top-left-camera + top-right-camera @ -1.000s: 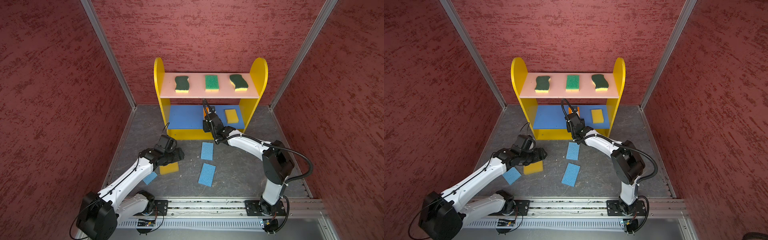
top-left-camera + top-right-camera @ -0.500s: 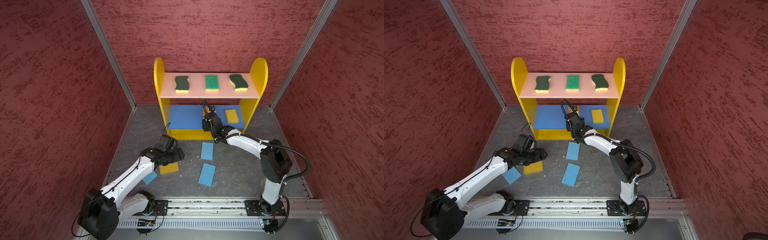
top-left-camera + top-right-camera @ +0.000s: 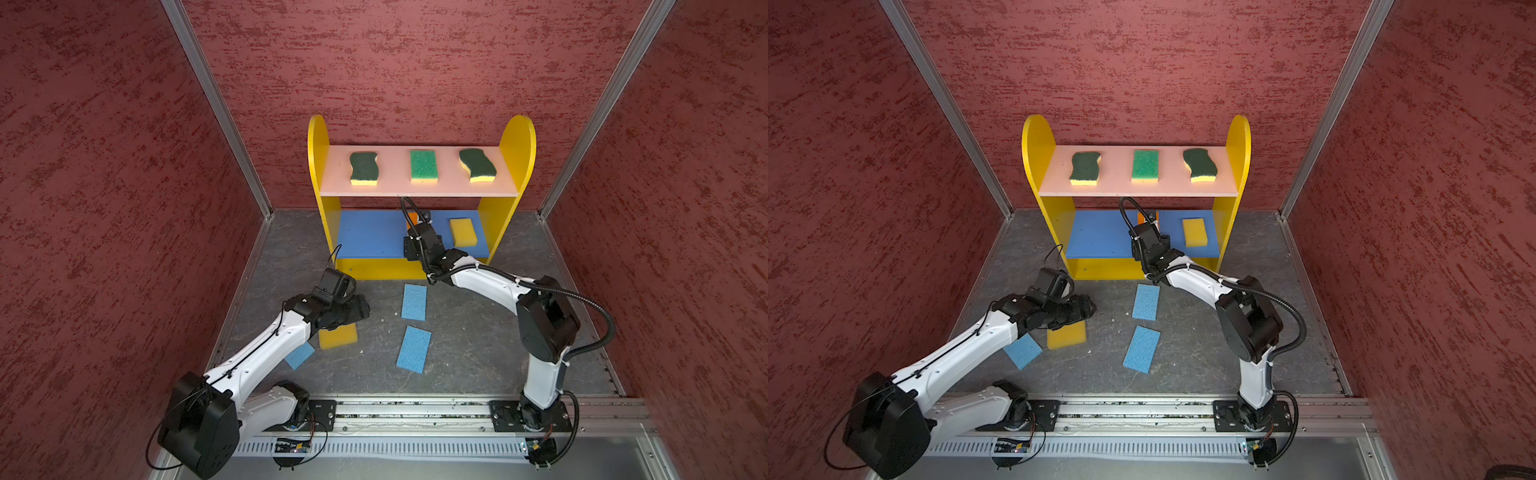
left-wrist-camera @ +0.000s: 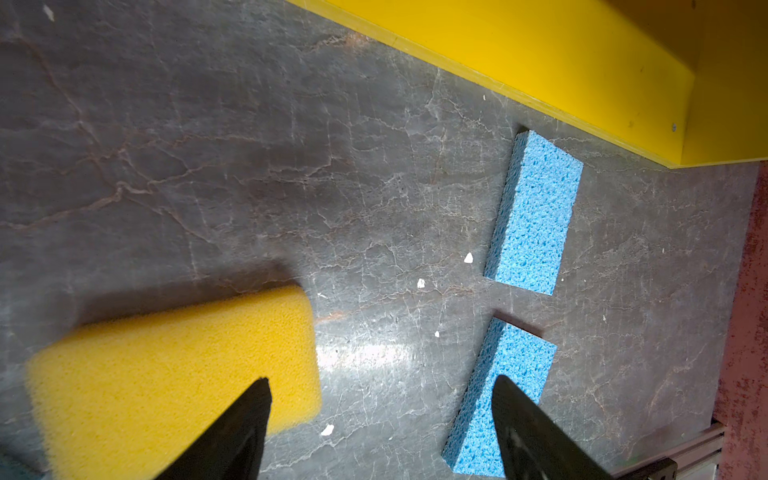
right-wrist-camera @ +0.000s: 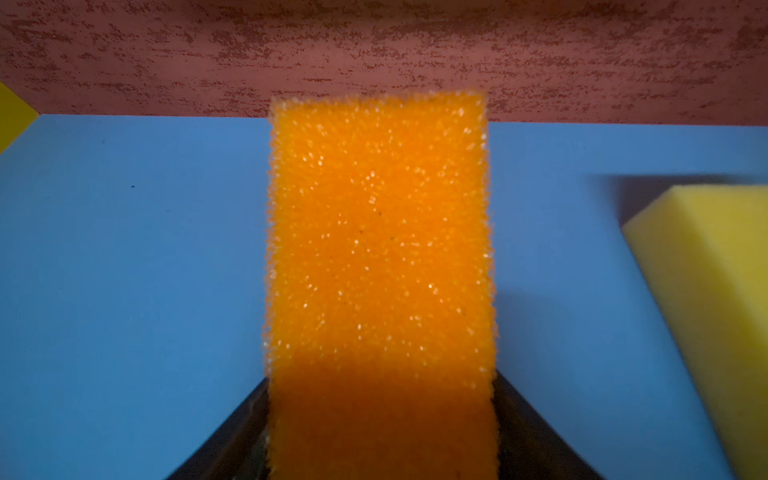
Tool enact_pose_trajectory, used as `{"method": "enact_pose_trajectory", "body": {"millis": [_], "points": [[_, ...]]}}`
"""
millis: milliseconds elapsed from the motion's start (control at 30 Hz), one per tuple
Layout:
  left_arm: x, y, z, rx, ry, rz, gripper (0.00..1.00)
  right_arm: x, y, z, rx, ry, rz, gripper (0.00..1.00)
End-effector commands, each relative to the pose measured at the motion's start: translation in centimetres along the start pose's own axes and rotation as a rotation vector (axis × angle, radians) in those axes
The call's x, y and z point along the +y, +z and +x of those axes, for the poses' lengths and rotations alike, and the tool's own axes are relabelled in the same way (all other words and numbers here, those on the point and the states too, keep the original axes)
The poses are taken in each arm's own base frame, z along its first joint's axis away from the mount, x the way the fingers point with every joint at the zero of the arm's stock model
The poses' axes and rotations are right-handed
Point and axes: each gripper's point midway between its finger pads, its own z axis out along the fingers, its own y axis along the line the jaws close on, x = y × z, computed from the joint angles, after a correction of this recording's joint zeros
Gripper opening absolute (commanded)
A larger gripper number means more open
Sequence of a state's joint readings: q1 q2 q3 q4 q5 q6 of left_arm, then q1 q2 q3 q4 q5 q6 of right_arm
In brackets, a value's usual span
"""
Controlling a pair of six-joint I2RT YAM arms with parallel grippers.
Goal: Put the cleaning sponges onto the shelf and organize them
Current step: 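Lower the orange sponge onto the blue shelf and open the right gripper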
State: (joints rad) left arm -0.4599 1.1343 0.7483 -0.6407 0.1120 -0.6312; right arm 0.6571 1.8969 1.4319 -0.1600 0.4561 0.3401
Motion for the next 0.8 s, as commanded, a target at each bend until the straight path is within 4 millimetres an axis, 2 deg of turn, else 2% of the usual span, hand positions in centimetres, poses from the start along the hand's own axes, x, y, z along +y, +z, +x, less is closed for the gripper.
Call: {"method": "enact_pose_trajectory", "body": {"millis": [0,367,767], "points": [[-1.0,-0.4,-1.1,-0.027,0.01,0.03,0.84,-0.5,0.3,-0.9,-0.014,0.016,0.021,0.75],[-0.7,-0.9,-1.0,-0.035,0.011,0.022,0.84,0.4,0.1,-1.1,0.002,0.026,-0.027,0.8],[-0.6,-1.5,-0.9,-0.047,0.011,0.026,0.84,0.8,-0.4,-1.4,0.008,0.035,-0.058,0.81]]}}
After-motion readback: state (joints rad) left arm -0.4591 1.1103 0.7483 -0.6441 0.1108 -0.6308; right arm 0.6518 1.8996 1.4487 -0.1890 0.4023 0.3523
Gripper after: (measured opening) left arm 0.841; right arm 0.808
